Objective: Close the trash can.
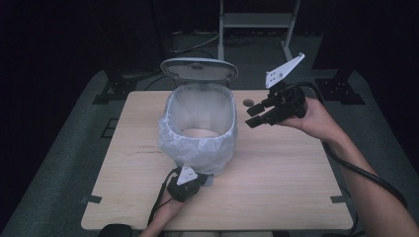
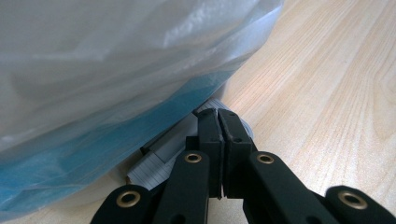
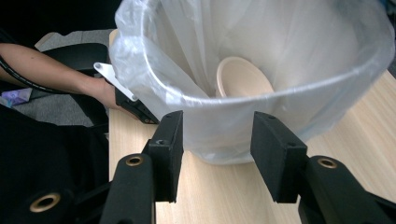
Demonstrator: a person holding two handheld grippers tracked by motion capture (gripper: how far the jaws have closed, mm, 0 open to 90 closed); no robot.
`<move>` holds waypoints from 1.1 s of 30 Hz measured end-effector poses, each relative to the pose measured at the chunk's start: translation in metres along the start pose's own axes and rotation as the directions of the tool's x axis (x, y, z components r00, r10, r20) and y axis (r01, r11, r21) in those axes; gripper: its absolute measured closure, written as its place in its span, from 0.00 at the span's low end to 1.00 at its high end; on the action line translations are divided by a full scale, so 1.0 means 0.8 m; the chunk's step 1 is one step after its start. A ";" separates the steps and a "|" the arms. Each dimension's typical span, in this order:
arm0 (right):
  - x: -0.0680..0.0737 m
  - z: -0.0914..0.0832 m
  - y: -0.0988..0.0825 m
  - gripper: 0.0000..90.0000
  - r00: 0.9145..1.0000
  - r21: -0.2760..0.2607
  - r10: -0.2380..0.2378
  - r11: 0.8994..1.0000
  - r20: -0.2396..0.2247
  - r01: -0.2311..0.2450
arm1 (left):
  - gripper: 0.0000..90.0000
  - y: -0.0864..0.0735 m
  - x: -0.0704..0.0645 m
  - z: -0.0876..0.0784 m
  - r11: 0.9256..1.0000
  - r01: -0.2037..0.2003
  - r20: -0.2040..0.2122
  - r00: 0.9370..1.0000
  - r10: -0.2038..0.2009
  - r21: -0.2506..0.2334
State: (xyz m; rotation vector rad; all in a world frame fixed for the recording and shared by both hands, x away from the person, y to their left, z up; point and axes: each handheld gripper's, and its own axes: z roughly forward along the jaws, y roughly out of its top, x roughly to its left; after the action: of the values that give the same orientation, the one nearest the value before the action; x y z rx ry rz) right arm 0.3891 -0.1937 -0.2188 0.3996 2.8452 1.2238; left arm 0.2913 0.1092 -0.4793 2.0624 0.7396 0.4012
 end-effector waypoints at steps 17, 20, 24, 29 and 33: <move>-0.027 0.010 -0.093 0.53 0.989 -0.052 0.150 0.988 0.013 -0.149 | 0.82 0.004 -0.006 -0.005 1.000 -0.004 0.074 0.997 0.005 -0.014; -0.029 0.010 -0.102 0.51 0.986 -0.056 0.163 0.985 0.021 -0.161 | 0.79 0.006 -0.007 -0.008 1.000 0.004 0.087 0.996 -0.003 -0.018; -0.032 0.010 -0.118 0.49 0.983 -0.078 0.181 0.981 0.031 -0.178 | 0.74 0.012 -0.005 -0.018 0.999 0.024 0.106 0.994 -0.021 -0.028; -0.031 0.009 -0.139 0.46 0.979 -0.095 0.200 0.976 0.047 -0.195 | 0.68 0.008 0.004 -0.027 1.000 0.003 0.130 0.992 -0.002 -0.007; -0.031 0.009 -0.151 0.46 0.976 -0.098 0.209 0.974 0.058 -0.202 | 0.66 0.005 0.007 -0.036 0.999 -0.032 0.139 0.990 0.033 -0.010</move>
State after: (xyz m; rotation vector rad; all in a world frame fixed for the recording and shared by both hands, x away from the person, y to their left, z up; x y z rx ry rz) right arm 0.3865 -0.2739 -0.3126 0.7332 2.7329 1.3387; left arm 0.2815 0.1294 -0.4601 2.0737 0.6200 0.2745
